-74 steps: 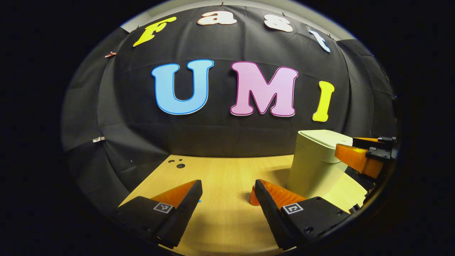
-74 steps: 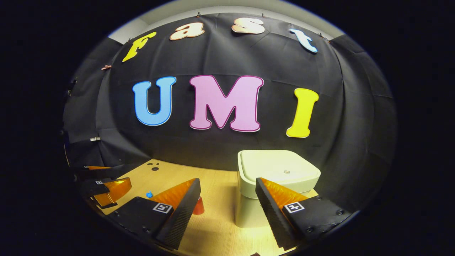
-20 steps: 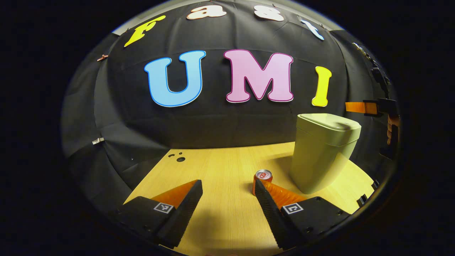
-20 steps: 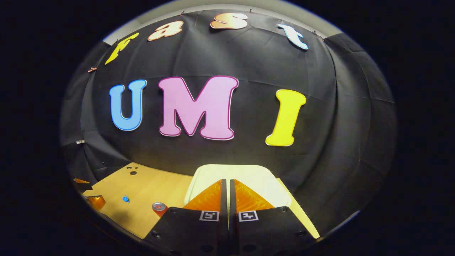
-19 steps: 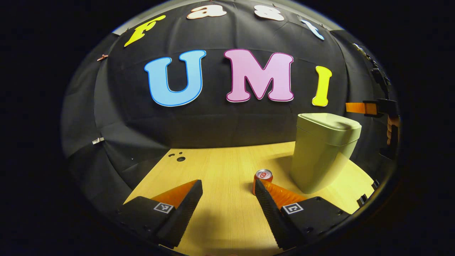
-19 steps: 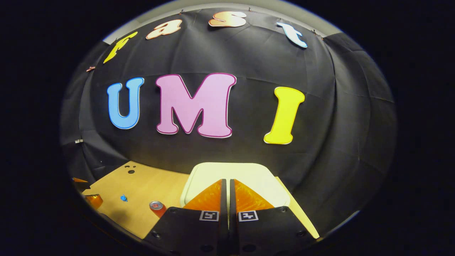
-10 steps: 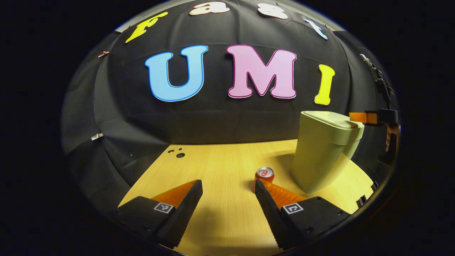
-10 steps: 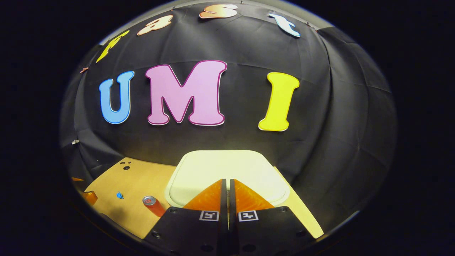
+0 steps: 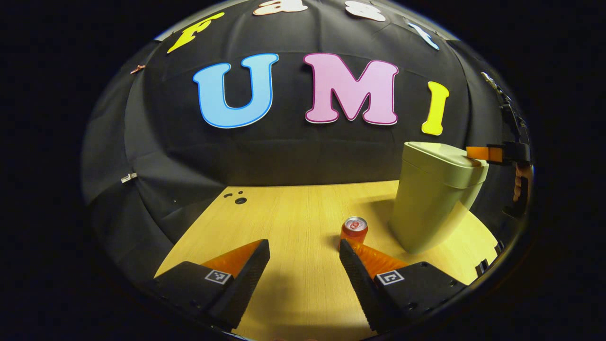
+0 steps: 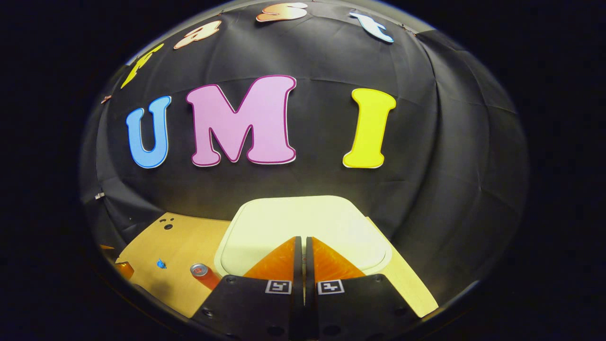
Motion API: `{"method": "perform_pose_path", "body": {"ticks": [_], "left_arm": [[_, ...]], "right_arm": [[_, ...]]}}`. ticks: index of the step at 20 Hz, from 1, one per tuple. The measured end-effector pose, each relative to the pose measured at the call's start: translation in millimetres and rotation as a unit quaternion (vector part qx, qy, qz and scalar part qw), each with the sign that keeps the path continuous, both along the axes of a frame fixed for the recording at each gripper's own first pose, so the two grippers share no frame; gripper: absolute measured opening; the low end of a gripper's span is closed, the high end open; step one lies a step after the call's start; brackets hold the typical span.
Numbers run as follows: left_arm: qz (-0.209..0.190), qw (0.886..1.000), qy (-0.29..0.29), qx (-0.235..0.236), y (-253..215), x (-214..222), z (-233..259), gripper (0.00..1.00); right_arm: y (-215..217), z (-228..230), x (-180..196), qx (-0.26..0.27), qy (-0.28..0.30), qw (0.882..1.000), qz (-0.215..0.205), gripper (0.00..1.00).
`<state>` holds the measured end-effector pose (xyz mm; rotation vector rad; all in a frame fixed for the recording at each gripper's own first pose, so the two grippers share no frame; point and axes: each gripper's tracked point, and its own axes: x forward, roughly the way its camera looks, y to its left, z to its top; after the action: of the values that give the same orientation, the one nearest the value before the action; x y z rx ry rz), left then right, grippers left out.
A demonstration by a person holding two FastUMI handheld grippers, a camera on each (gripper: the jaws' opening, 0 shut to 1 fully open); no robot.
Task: Press the lid of the desktop garbage bin to open it, pick up the crumpled paper on the desktop and throw it into the bin, then pick up the pop can on the desktop and drop it into the bin, and finally close the garbage bin lid.
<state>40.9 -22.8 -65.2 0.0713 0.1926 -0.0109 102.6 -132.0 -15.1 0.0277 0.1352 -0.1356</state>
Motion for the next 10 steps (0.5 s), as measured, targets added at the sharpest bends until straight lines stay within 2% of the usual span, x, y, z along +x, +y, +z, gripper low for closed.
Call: {"method": "perform_pose_path", "body": {"ticks": [6,10], "left_arm": [[0.002,1.000,0.003,0.001,1.5,2.2,-3.6,0.95],[-0.001,1.000,0.007,0.002,0.1,3.9,-6.8,0.95]], "right_arm": [[-0.3,-0.8,-0.6,0.011,-0.008,1.000,-0.006,0.06],[-0.2,-3.6,0.2,-0.002,-0.007,1.000,-0.006,0.05]]}}
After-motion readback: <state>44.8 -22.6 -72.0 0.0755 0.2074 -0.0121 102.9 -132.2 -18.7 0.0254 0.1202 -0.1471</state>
